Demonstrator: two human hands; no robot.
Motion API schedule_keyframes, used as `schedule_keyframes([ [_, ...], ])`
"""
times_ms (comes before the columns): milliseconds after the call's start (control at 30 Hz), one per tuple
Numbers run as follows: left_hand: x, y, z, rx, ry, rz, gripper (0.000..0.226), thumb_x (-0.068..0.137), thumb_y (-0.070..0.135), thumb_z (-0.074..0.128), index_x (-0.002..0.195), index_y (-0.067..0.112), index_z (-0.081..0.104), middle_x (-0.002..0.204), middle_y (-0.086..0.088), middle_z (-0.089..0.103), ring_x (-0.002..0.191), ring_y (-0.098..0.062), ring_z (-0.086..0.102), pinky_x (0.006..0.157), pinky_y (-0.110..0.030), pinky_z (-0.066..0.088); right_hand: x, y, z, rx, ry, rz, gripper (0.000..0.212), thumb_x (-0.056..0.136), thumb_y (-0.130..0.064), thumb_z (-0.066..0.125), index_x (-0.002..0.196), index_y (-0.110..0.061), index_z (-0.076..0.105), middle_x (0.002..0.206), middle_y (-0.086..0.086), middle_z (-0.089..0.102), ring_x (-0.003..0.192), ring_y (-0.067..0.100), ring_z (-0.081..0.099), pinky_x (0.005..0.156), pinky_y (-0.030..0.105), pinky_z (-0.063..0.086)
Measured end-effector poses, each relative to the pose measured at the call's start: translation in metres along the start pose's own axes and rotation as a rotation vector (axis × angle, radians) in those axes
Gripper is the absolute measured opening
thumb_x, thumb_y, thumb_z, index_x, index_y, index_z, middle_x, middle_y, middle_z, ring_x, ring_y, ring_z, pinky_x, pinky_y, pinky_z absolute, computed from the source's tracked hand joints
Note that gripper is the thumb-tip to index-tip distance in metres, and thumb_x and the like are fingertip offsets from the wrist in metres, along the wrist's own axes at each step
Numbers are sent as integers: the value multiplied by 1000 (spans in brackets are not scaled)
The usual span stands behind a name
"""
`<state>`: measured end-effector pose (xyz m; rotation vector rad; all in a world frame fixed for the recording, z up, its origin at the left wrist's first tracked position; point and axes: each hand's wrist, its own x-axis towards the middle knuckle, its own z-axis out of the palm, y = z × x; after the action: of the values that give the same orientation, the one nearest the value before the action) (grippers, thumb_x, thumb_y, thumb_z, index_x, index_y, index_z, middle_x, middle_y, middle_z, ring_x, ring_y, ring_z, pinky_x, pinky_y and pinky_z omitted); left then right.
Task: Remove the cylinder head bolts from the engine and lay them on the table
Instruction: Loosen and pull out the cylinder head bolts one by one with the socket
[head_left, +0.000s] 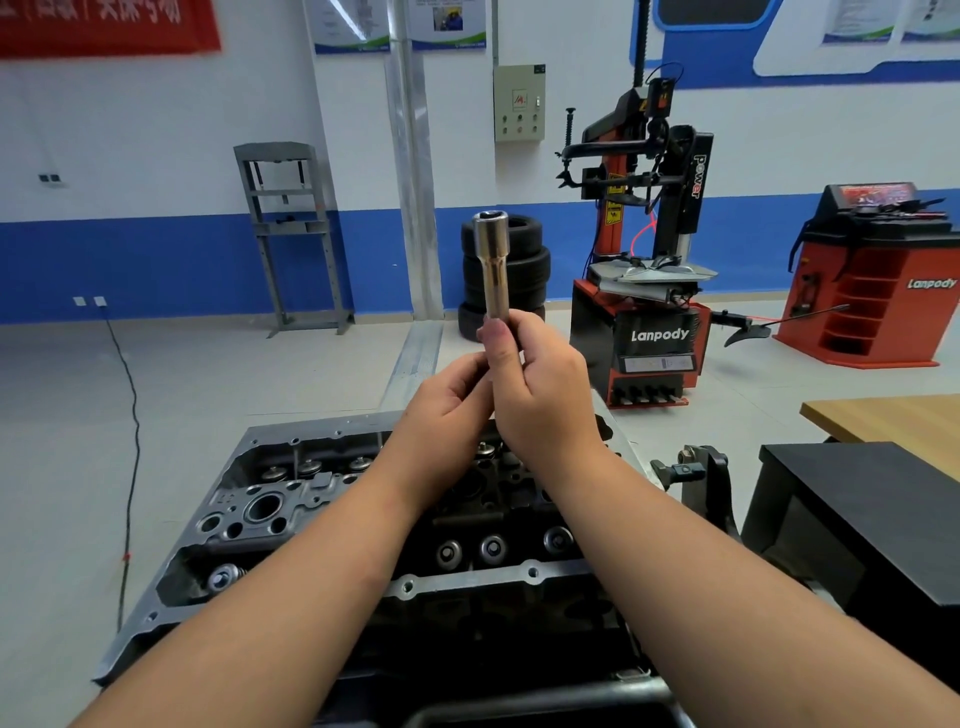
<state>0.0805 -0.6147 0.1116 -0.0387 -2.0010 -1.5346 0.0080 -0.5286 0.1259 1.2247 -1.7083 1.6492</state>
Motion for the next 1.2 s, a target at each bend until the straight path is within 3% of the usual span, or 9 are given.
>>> schedule_keyframes([
  [167, 2, -1, 0, 2, 33, 12, 14, 102, 26, 66, 112, 34, 70, 102, 7, 79, 92, -12, 75, 74, -25, 62, -1, 0, -1, 24, 52, 10, 17, 94, -37, 63, 96, -24, 53, 81, -10, 60, 79, 6, 57, 66, 8, 41],
  [400, 1, -3, -1, -23, -3, -11, 27, 105, 45, 50, 118, 34, 72, 113, 8, 77, 110, -9, 71, 90, -30, 58, 0, 1, 0, 26, 8, 11, 26, 101, -33, 45, 93, -16, 63, 81, -1, 65, 81, 16, 60, 69, 26, 45],
  [533, 1, -3, -1, 46, 20, 2, 21, 102, 47, 58, 114, 38, 72, 109, 8, 78, 105, -12, 73, 93, -45, 61, 0, 0, -1, 68, 23, 47, 11, 98, -38, 53, 100, -27, 54, 82, -14, 61, 77, 1, 59, 66, 9, 41],
  [633, 2, -4, -2, 34, 44, -9, 18, 98, 44, 65, 112, 35, 71, 106, 4, 78, 100, -19, 74, 87, -49, 62, -1, 1, -1, 31, 46, 36, 17, 93, -41, 61, 96, -26, 53, 82, -11, 60, 71, 5, 58, 62, 10, 40],
  [733, 3, -6, -2, -10, 64, -10, 16, 100, 38, 65, 111, 29, 71, 104, 4, 78, 99, -17, 75, 84, -40, 63, -1, 2, -1, 22, 38, 8, 14, 97, -36, 54, 93, -23, 58, 81, -7, 62, 75, 9, 58, 66, 15, 43],
  [867, 3, -5, -2, -40, 1, -29, 30, 103, 41, 54, 125, 27, 69, 115, 7, 77, 112, -9, 71, 92, -30, 58, 0, 2, 0, -21, -19, 12, 31, 102, -35, 40, 95, -15, 64, 84, 0, 65, 85, 19, 60, 73, 31, 47],
  [1033, 1, -2, -1, 15, -7, 9, 16, 102, 33, 62, 116, 39, 69, 108, 11, 78, 101, -8, 74, 79, -23, 59, -1, 1, -2, 40, 15, 48, 22, 94, -45, 60, 105, -27, 53, 88, -13, 61, 85, 4, 59, 71, 10, 44],
  [1133, 2, -4, -2, -25, 47, -6, 14, 101, 26, 68, 113, 33, 69, 107, 8, 79, 99, -12, 75, 81, -33, 64, -1, 2, -1, 4, 54, -3, 19, 93, -39, 63, 94, -21, 57, 82, -5, 61, 78, 10, 57, 66, 13, 43],
  [1200, 2, -4, -1, -17, 58, -20, 15, 103, 36, 62, 114, 30, 69, 107, 7, 78, 101, -13, 74, 87, -38, 63, 0, 2, 0, 17, 51, -5, 21, 97, -34, 56, 94, -14, 63, 81, -2, 62, 77, 10, 56, 67, 16, 43],
])
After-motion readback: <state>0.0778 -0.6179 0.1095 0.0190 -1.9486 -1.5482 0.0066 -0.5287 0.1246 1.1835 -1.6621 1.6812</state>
